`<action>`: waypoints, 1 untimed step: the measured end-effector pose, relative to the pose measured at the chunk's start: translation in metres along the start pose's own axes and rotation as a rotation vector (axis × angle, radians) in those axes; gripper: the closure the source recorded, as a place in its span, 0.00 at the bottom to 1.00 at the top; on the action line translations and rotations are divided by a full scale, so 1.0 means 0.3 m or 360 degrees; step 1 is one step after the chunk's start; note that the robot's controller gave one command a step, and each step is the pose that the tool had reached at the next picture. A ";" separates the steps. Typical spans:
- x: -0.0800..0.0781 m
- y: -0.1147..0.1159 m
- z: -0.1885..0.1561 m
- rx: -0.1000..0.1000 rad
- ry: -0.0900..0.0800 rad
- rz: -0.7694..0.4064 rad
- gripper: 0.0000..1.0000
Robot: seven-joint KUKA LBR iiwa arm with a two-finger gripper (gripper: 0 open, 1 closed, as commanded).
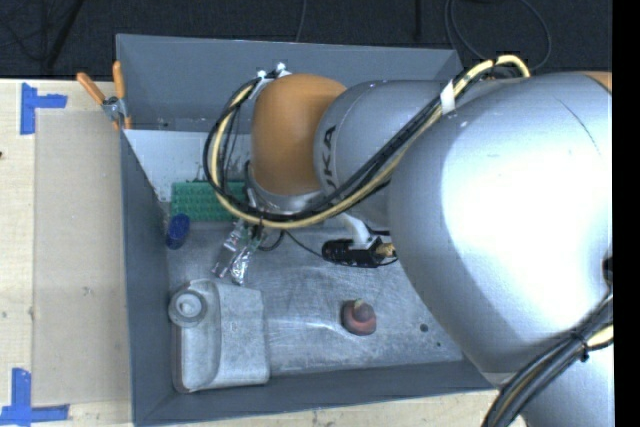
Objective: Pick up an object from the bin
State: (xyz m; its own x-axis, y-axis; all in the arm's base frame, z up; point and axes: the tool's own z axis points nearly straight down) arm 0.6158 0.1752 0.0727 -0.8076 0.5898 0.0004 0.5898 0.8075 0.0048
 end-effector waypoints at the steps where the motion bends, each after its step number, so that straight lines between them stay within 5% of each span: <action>1: 0.001 0.004 -0.002 0.0004 0.0001 -0.0004 0.00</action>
Offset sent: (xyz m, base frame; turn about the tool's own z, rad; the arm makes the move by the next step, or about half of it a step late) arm 0.0000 0.0000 0.0000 0.0000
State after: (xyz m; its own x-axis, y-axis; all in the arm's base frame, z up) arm 0.6161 0.1764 0.0733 -0.8089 0.5880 0.0010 0.5880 0.8089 0.0022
